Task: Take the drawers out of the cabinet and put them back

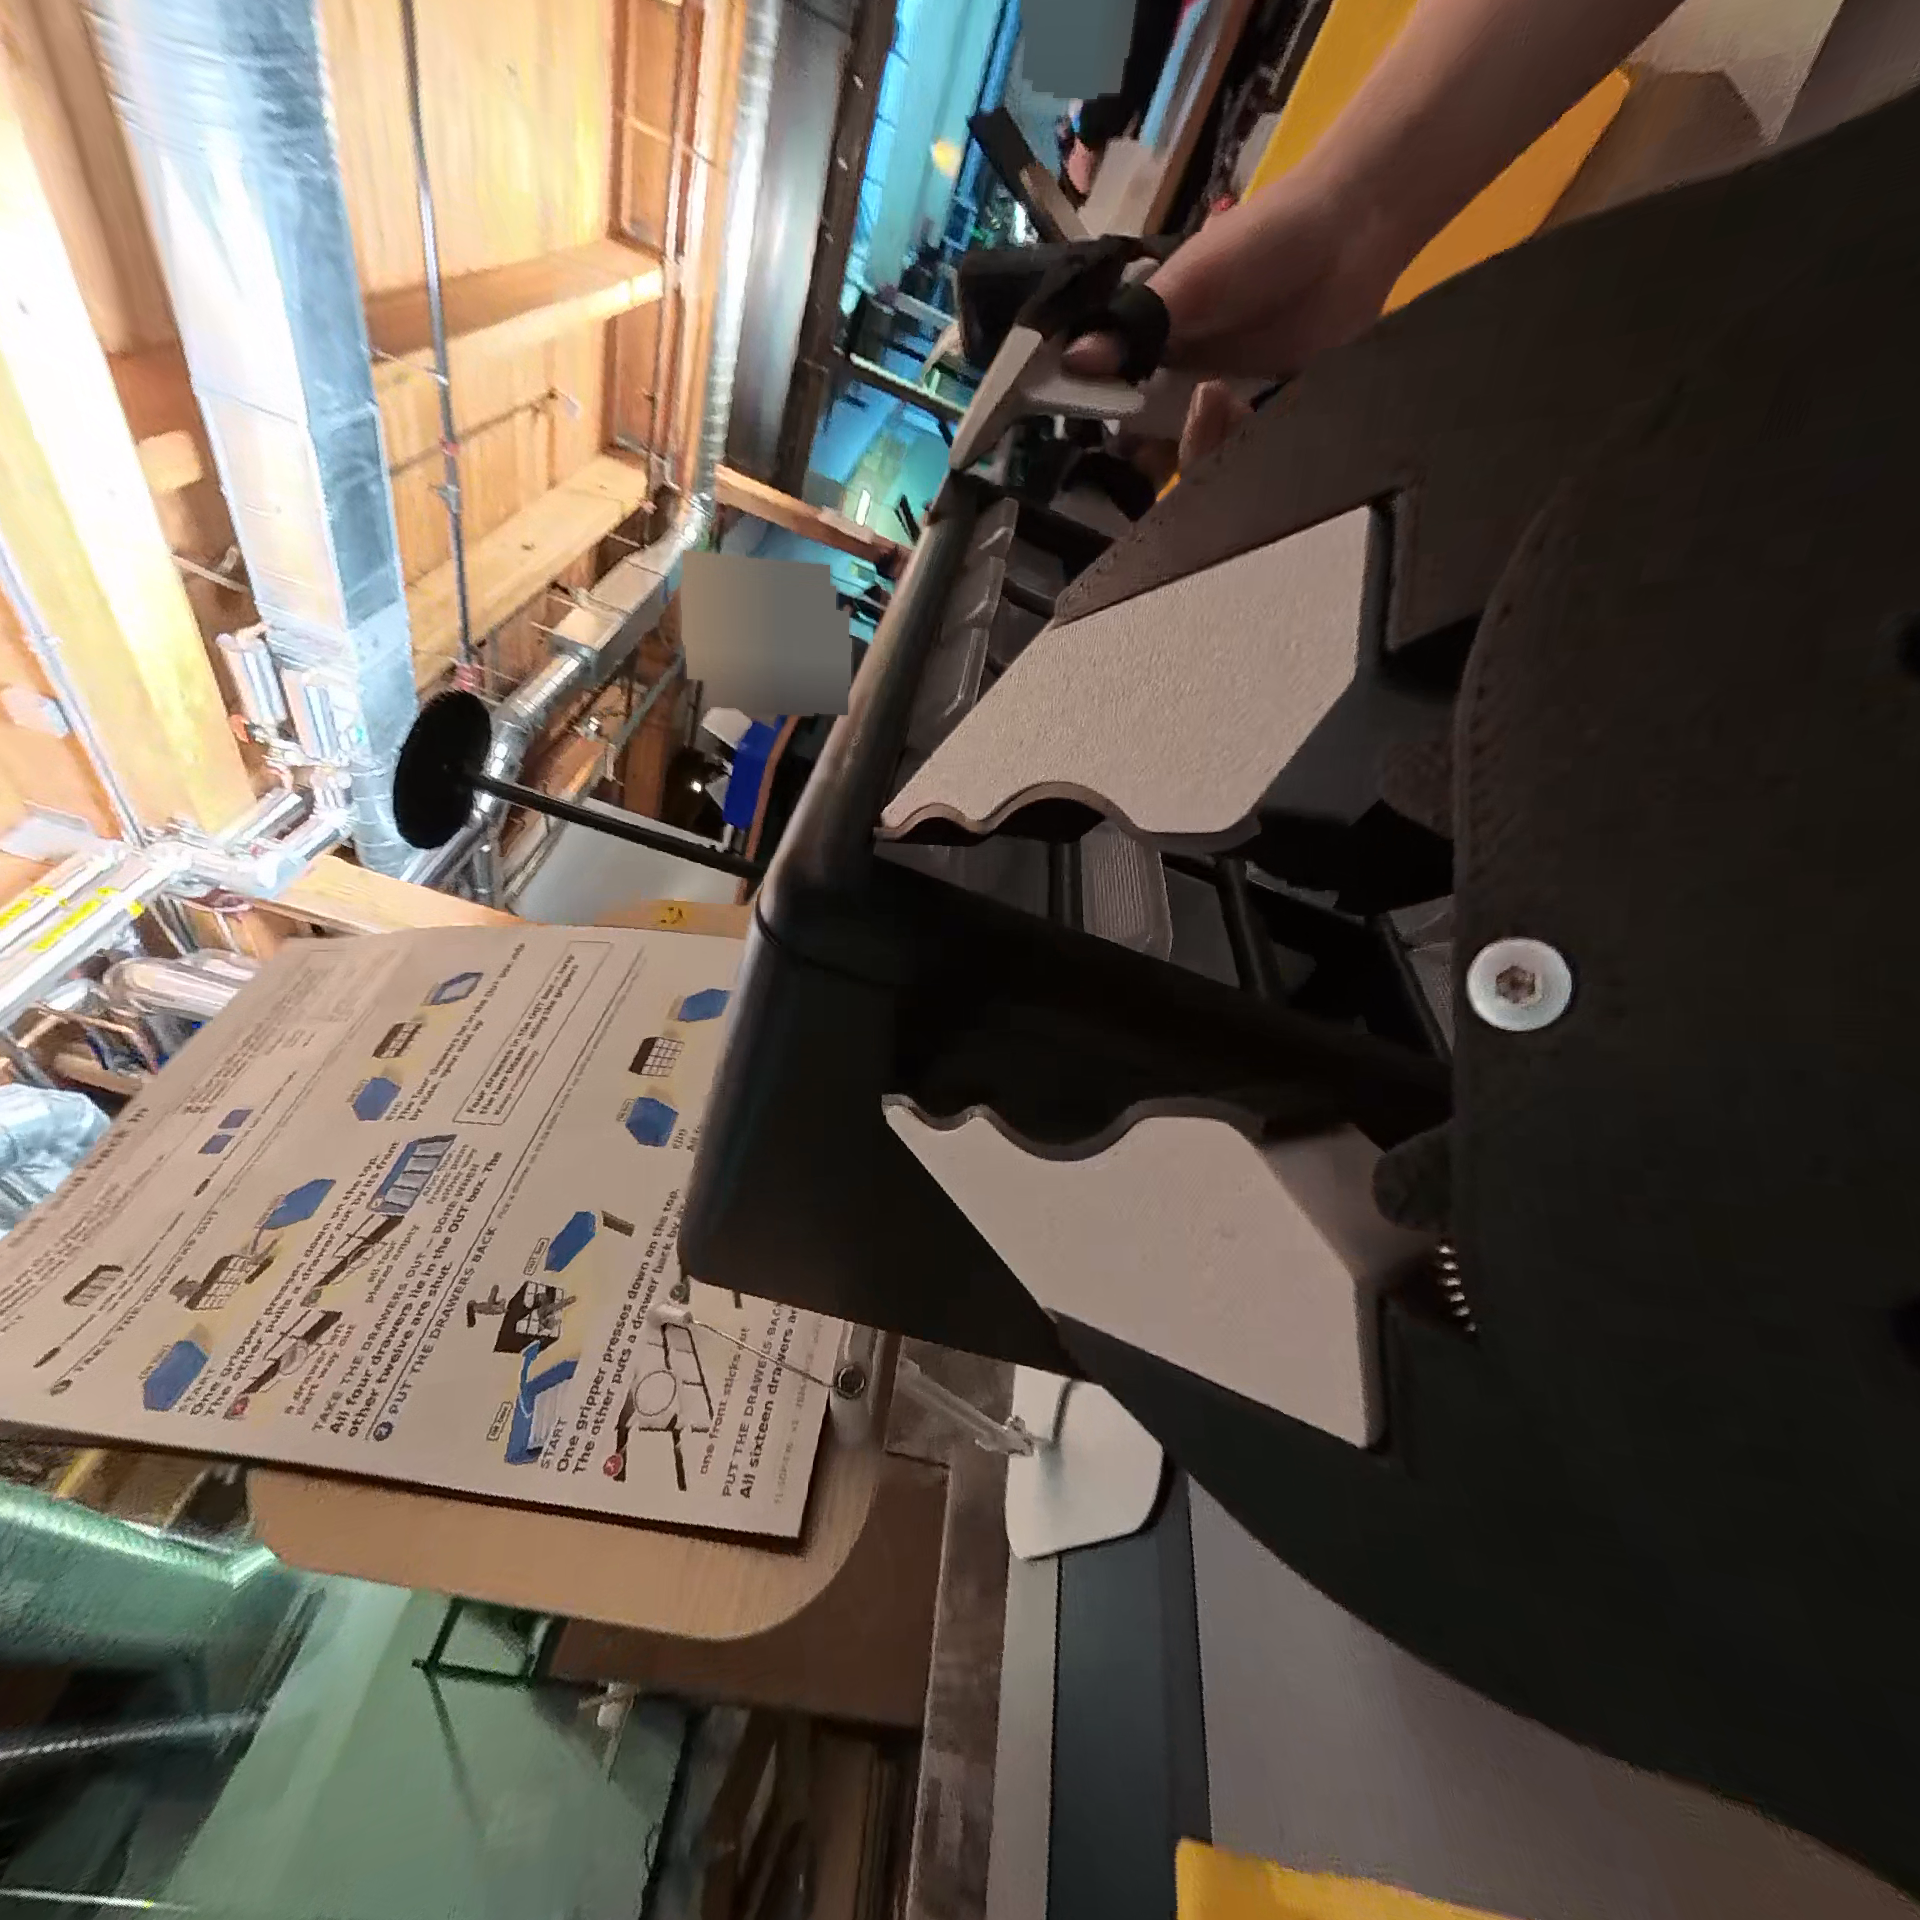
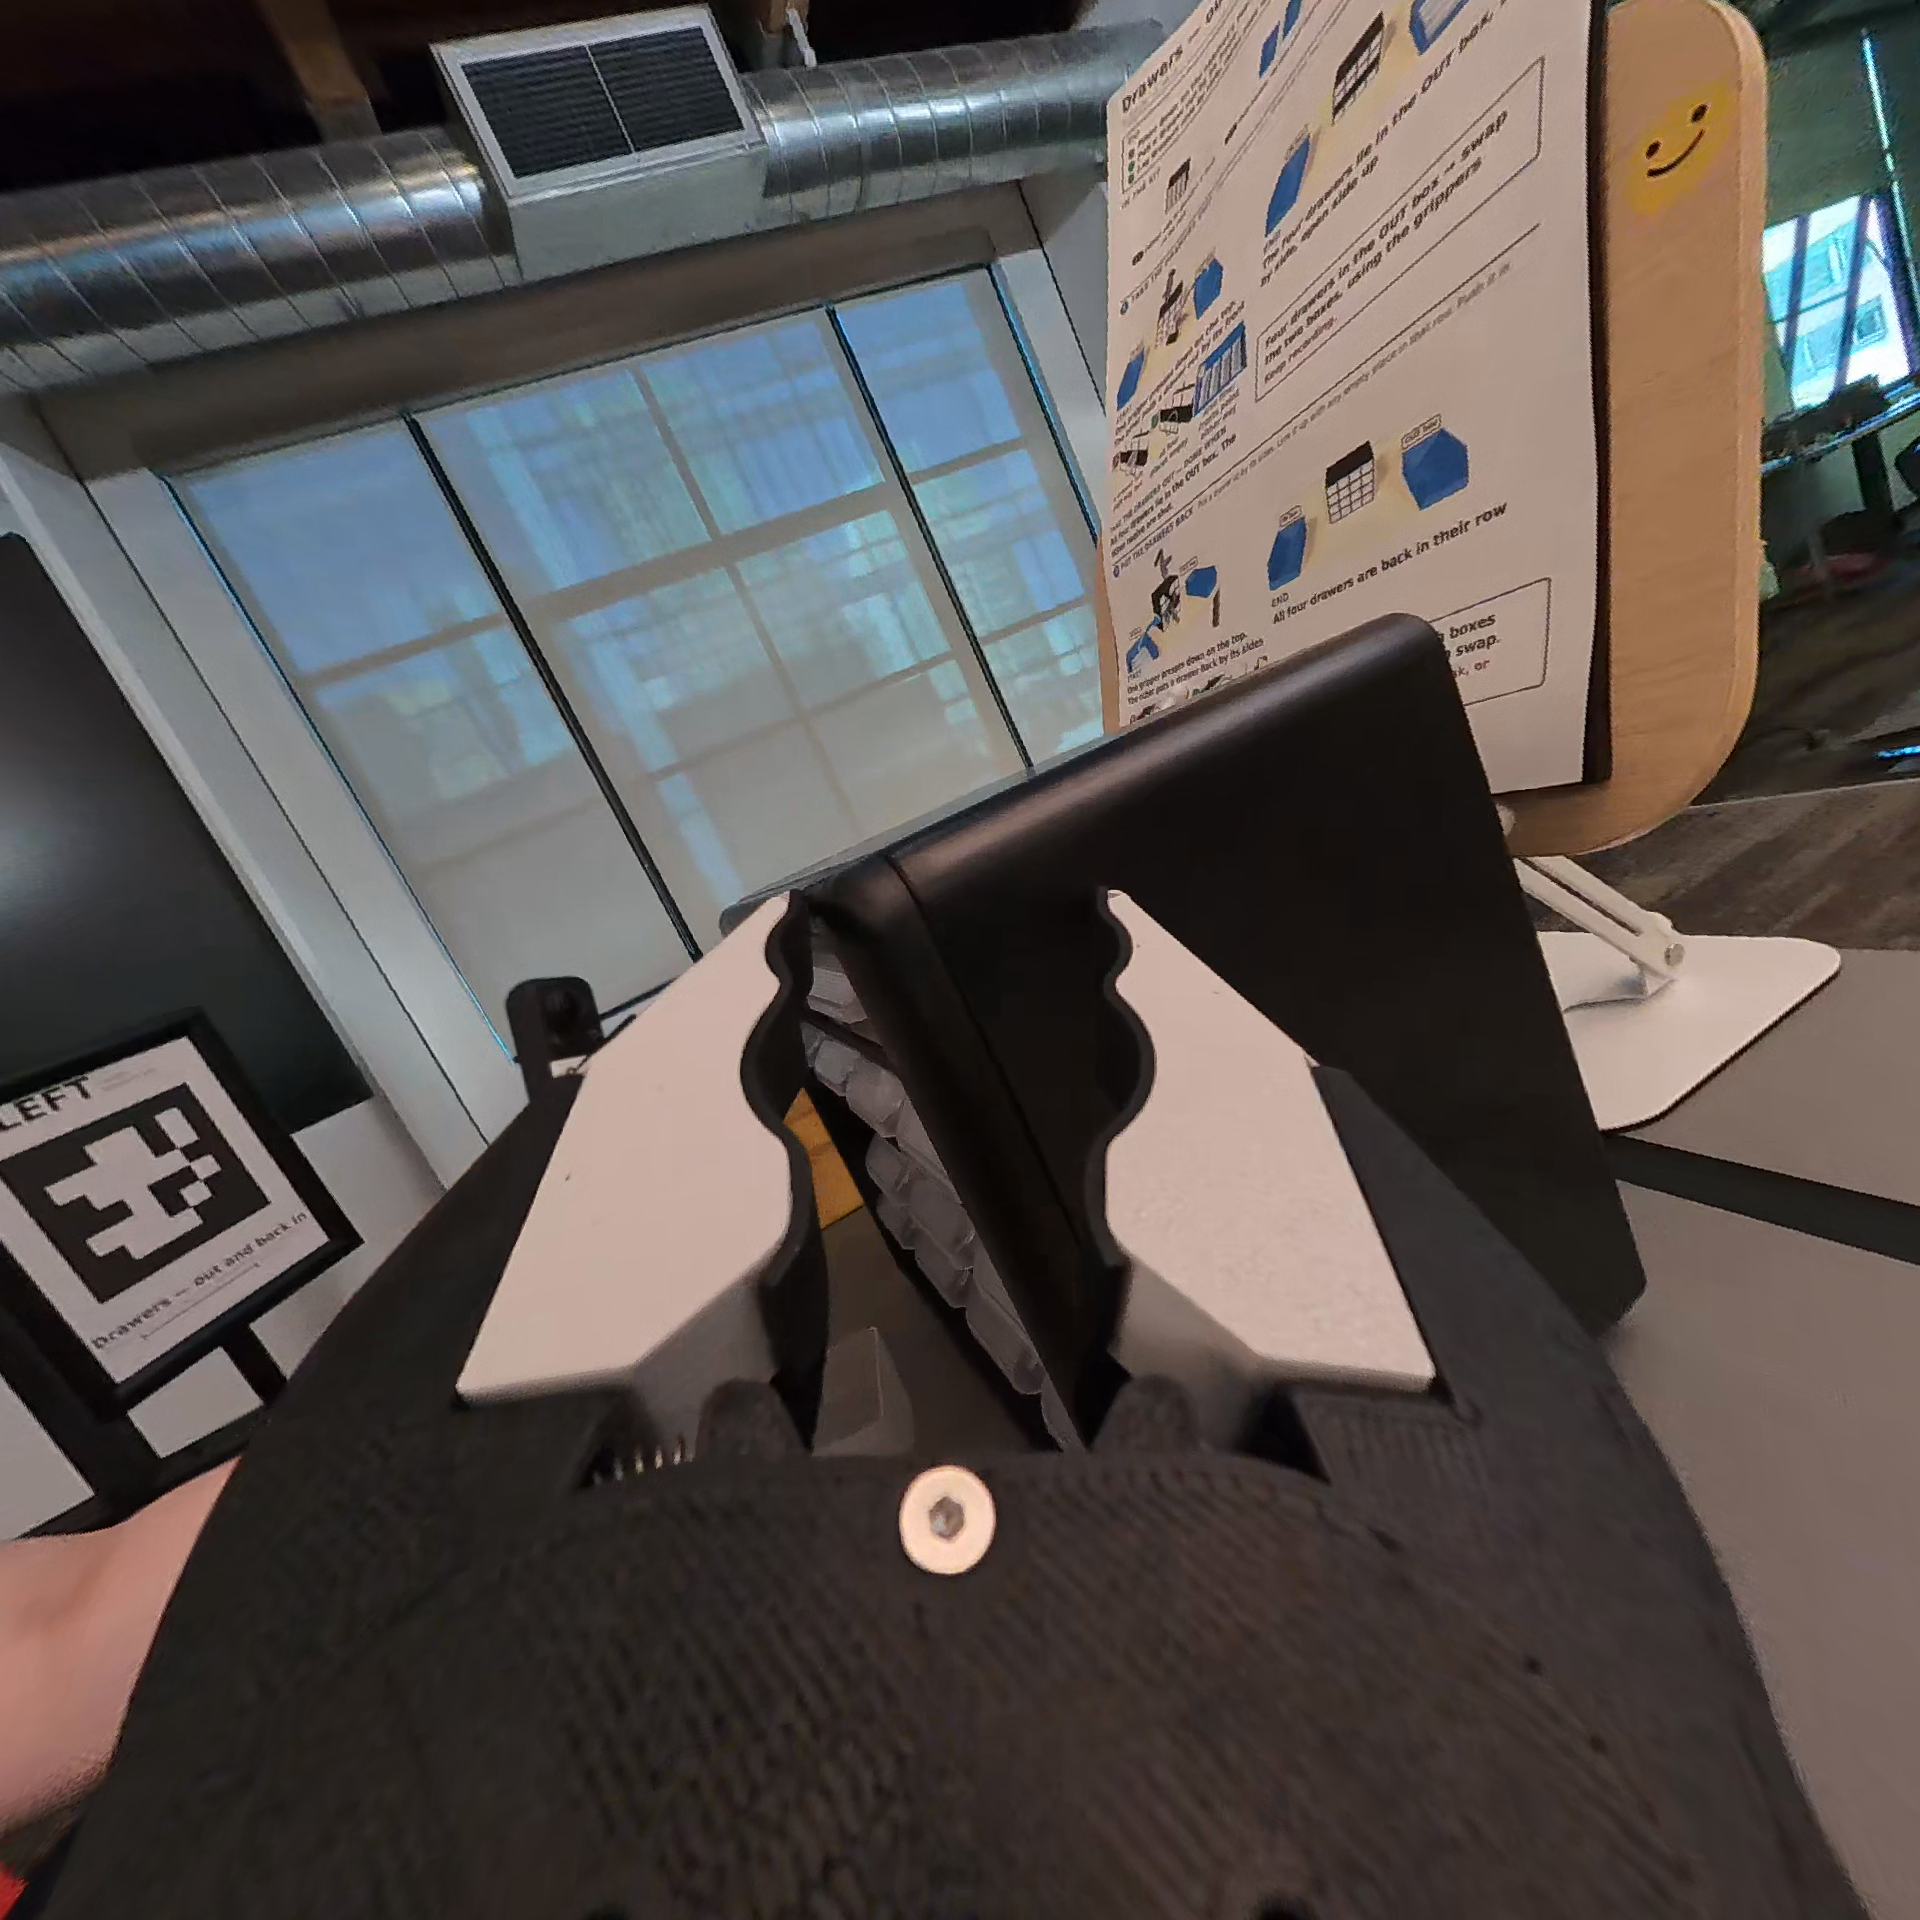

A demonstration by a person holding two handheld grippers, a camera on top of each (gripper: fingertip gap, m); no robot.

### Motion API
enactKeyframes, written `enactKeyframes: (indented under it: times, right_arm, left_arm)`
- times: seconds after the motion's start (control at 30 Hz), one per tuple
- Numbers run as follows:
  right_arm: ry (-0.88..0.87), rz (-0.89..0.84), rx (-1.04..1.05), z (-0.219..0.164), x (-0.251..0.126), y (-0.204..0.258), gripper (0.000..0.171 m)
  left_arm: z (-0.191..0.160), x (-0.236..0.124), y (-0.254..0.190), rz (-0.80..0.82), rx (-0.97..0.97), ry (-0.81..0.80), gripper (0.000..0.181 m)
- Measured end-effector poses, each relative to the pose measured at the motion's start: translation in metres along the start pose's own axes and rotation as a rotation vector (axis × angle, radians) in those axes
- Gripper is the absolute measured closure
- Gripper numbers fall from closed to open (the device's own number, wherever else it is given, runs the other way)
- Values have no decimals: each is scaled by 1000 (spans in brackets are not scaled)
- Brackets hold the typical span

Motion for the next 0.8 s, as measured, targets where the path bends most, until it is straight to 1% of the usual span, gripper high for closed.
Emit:
enactKeyframes:
  times: [0.23,0.63,0.8]
  right_arm:
    - [-10,9,17,-2,0,0,122]
    - [-17,-29,-45,3,-2,2,124]
    - [-23,-34,-29,3,-4,0,124]
  left_arm:
    - [-1,4,11,-19,-28,-22,137]
    - [-4,5,9,-28,-47,-36,138]
    - [-2,5,9,-40,-43,-12,138]
Point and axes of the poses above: each gripper's, where its closed fingertips meet, x out along the fingers, z out of its top, y = z × x across the jaws, the point moved 9 cm from there along -x, back along the fingers, and after that the axes turned 14 degrees about -z, right-handed, at the moved point
